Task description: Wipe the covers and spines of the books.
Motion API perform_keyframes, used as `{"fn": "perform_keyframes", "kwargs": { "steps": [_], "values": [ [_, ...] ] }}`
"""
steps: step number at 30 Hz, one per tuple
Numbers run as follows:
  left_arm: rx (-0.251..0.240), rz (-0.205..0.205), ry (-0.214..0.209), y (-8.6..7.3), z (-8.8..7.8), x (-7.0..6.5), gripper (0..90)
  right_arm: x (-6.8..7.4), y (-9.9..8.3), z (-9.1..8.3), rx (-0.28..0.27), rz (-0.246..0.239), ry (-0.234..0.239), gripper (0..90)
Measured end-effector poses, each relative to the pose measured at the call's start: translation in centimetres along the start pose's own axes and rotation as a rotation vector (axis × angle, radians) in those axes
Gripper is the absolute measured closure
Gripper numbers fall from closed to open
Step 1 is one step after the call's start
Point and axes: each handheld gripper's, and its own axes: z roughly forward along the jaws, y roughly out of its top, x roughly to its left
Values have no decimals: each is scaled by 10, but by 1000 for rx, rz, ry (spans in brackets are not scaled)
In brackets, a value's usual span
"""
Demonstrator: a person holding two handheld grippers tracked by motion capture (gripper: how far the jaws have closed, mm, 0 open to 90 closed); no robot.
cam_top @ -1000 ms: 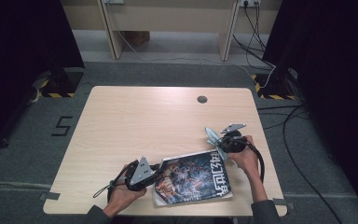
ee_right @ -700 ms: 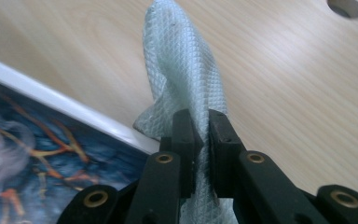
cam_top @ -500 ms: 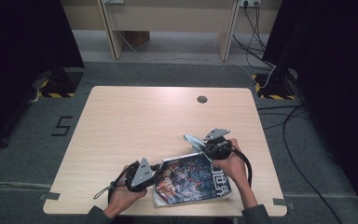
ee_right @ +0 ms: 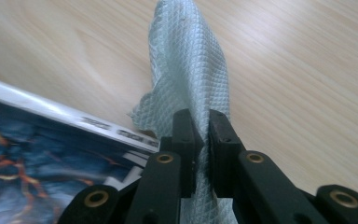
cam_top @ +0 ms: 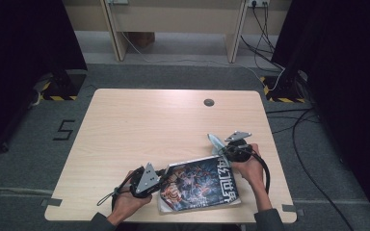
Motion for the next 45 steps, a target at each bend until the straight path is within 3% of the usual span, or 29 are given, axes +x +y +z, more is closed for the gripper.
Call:
{"fn": "perform_keyframes", "kwargs": {
  "steps": [8,12,17,20,24,25,26,27,28,30,35,41,45],
  "values": [
    [2,-4,4,-1,1,0,812,33,15,-9,-41,-83,38,834],
    [2,-3,7,-2,1,0,812,56,22,-22,-100,-103,103,832],
    [9,-6,9,-3,2,2,810,72,26,-31,-136,-106,184,832],
    [12,-7,9,-3,3,2,810,75,26,-29,-124,-138,171,833],
    [7,-3,10,-3,2,1,810,67,24,-26,-119,-113,162,835],
    [5,-1,9,-2,2,1,810,58,21,-23,-98,-104,133,835],
    [5,-1,9,-2,2,1,810,58,21,-23,-98,-104,133,835],
    [3,-3,10,-2,2,1,810,45,15,-18,-83,-63,124,835],
    [3,-3,10,-2,2,1,810,45,15,-18,-83,-63,124,835],
    [4,1,11,-2,2,1,810,27,5,-13,-66,-6,110,835],
    [3,4,11,-2,3,1,810,7,-6,-6,-37,55,90,835],
    [3,9,13,-1,2,1,809,-10,-15,-2,-9,95,63,835],
    [3,6,11,-1,3,1,809,-12,-16,-2,-5,100,56,835]
  ]
}}
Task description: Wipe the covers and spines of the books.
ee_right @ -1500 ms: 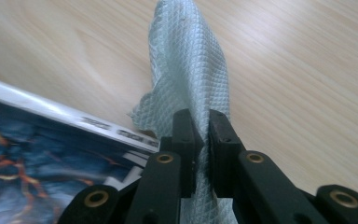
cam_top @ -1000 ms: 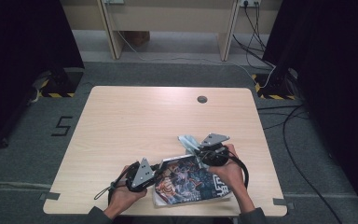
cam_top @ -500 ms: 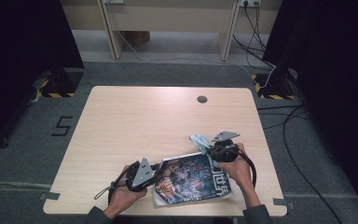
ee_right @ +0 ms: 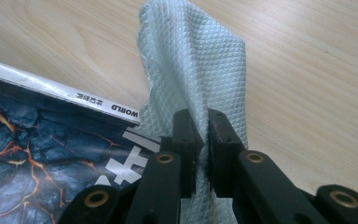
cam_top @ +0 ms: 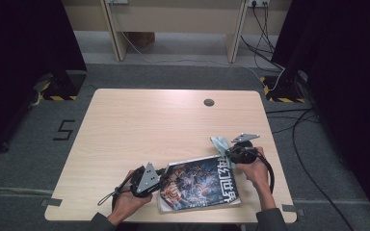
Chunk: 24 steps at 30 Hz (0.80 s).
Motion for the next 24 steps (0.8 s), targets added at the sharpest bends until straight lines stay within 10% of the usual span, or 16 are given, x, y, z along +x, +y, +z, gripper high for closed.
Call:
{"fn": "perform_keyframes", "kwargs": {
  "steps": [11,24],
  "values": [
    [-3,-6,4,0,0,0,807,-11,-5,-2,13,27,-21,838],
    [-4,-14,4,0,0,1,804,-37,-6,-43,-81,78,-103,842]
  ]
}}
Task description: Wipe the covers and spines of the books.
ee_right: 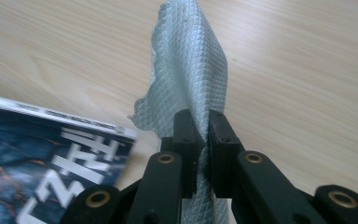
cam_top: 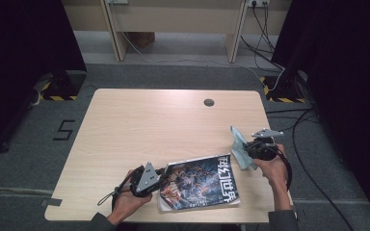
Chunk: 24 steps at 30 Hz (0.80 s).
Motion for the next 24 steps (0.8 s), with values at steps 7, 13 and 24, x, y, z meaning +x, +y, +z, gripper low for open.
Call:
{"fn": "perform_keyframes", "kwargs": {
  "steps": [7,13,24],
  "values": [
    [2,0,-3,0,-1,0,801,-14,-14,4,67,6,-73,841],
    [4,-2,-1,0,0,1,800,-18,-20,9,120,-19,-102,829],
    [6,-13,-1,-1,0,2,793,-14,-18,6,162,-28,-5,624]
  ]
}}
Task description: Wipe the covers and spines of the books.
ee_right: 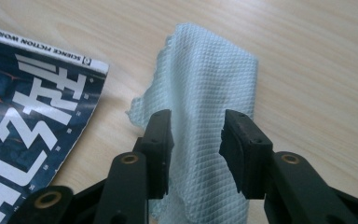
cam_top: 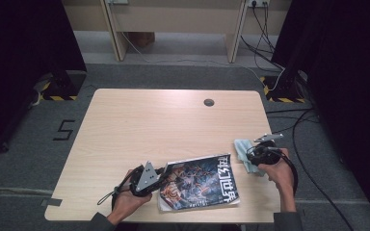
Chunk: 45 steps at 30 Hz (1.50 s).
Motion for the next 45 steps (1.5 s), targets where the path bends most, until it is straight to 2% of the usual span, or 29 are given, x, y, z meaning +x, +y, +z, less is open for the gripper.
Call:
{"fn": "perform_keyframes", "kwargs": {
  "steps": [4,9,11,13,15,17,18,19,20,22,23,24,25,26,28,30,31,32,33,36,37,38,40,43,45],
  "values": [
    [1,3,1,0,0,0,792,1,2,-3,-20,3,-2,637],
    [0,3,2,0,0,0,792,2,1,0,-13,11,-12,623],
    [0,0,1,0,0,0,792,4,6,-4,-57,14,-3,553],
    [-1,-2,1,0,0,0,792,7,8,-6,-77,5,5,538],
    [-1,5,3,0,0,0,792,16,16,-11,-131,-30,49,510],
    [0,2,2,0,0,0,792,26,22,-12,-151,-58,76,497],
    [0,2,3,0,0,0,792,38,28,-12,-164,-99,116,486],
    [0,2,3,0,0,0,792,38,28,-12,-164,-99,116,486],
    [-2,6,5,0,0,0,792,51,33,-11,-184,-138,174,468],
    [-1,4,3,0,0,0,792,61,37,-10,-202,-171,211,443],
    [-1,4,3,0,0,0,792,61,37,-10,-202,-171,211,443],
    [-1,3,3,0,0,0,792,71,41,-7,-198,-183,237,411],
    [-1,3,3,0,0,0,792,71,41,-7,-198,-183,237,411],
    [0,5,4,0,0,1,792,79,44,-5,-206,-208,261,404],
    [0,4,5,0,0,1,792,83,45,-5,-209,-217,274,395],
    [0,6,5,0,0,1,792,95,48,0,-220,-257,297,369],
    [0,6,5,0,0,1,792,95,48,0,-220,-257,297,369],
    [2,5,5,0,1,1,792,102,50,4,-213,-281,314,358],
    [2,5,5,0,1,1,792,102,50,4,-213,-281,314,358],
    [-1,0,1,0,1,2,792,115,52,13,-201,-325,339,347],
    [-1,-1,1,0,1,2,792,115,52,13,-201,-325,339,347],
    [-2,1,1,0,1,2,792,120,52,20,-187,-350,339,347],
    [-4,3,3,0,1,2,792,121,52,21,-180,-346,339,349],
    [-4,3,7,1,2,3,790,125,50,25,-168,-373,343,366],
    [0,0,12,0,4,6,787,124,49,25,-164,-394,323,436]
  ]
}}
